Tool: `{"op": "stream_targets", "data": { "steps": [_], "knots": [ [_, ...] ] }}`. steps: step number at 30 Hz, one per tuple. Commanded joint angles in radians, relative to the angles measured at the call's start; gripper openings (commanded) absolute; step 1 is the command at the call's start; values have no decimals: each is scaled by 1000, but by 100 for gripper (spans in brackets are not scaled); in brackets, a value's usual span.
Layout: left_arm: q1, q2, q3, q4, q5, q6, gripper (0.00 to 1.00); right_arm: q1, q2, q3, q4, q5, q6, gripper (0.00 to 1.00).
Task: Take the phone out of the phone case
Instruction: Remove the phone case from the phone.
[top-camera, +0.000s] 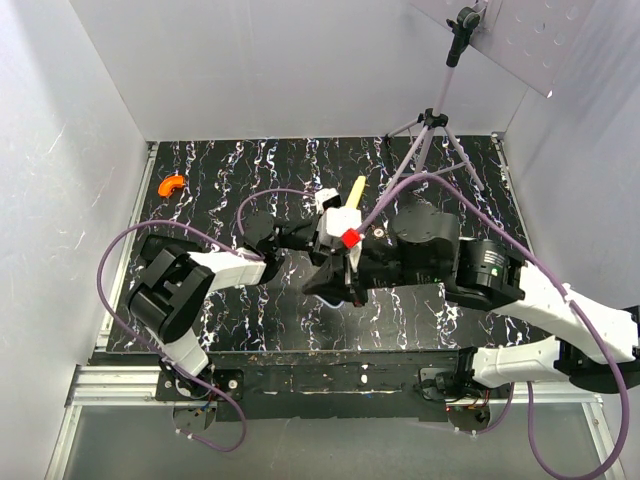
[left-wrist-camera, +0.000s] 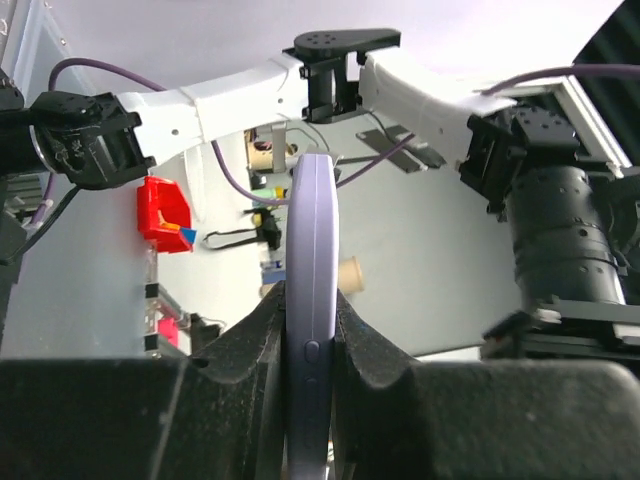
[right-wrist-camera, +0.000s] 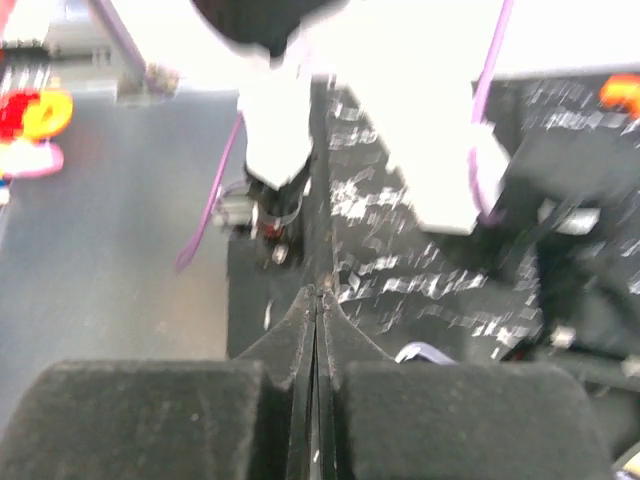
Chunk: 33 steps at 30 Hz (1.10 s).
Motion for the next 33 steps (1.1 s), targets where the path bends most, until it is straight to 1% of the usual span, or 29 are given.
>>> {"op": "stream_targets", "data": {
  "steps": [1, 2, 4, 6, 7, 8, 9, 10, 12, 14, 16, 17, 18, 19, 21, 23, 27, 30, 33],
  "knots": [
    [-13, -43, 8, 181, -133, -89, 0, 8, -36, 38, 243, 129, -82, 1],
    [-12, -54, 8, 178, -150, -90, 0, 6, -50, 21, 257, 183, -57, 1],
    [-7, -78, 16, 140, -173, -39, 0, 6, -94, -31, 277, 324, 0, 1],
    [5, -135, 16, 16, -203, 67, 0, -7, -155, -107, 252, 447, 107, 1],
    [16, -170, 10, -50, -221, 122, 0, -20, -189, -143, 229, 461, 150, 1],
    [33, -208, 1, -137, -256, 191, 0, -38, -226, -176, 200, 482, 228, 1],
    [45, -259, -10, -220, -297, 259, 0, -69, -256, -203, 173, 460, 278, 2],
    [53, -313, -18, -319, -336, 338, 0, -108, -289, -238, 151, 411, 338, 9],
    [57, -411, -6, -531, -400, 493, 0, -228, -332, -282, 103, 235, 427, 21],
    [57, -498, 19, -720, -468, 613, 0, -302, -372, -345, 129, 66, 486, 38],
    [57, -554, 21, -771, -523, 641, 0, -340, -405, -422, 224, -80, 539, 56],
    [57, -571, 19, -785, -545, 640, 0, -353, -413, -459, 276, -147, 567, 62],
    [60, -584, 21, -799, -555, 632, 0, -360, -413, -489, 362, -201, 589, 65],
    [60, -591, 21, -805, -565, 623, 0, -362, -404, -506, 420, -266, 602, 66],
    [60, -598, 7, -765, -569, 576, 0, -362, -381, -528, 517, -352, 627, 67],
    [60, -603, -12, -716, -569, 514, 0, -362, -358, -537, 585, -409, 632, 65],
    [60, -602, -4, -679, -543, 471, 0, -364, -320, -525, 637, -447, 618, 59],
    [60, -612, -4, -672, -540, 462, 0, -365, -292, -505, 623, -443, 603, 53],
    [60, -623, -2, -661, -540, 454, 0, -374, -281, -508, 611, -429, 598, 53]
  ]
}}
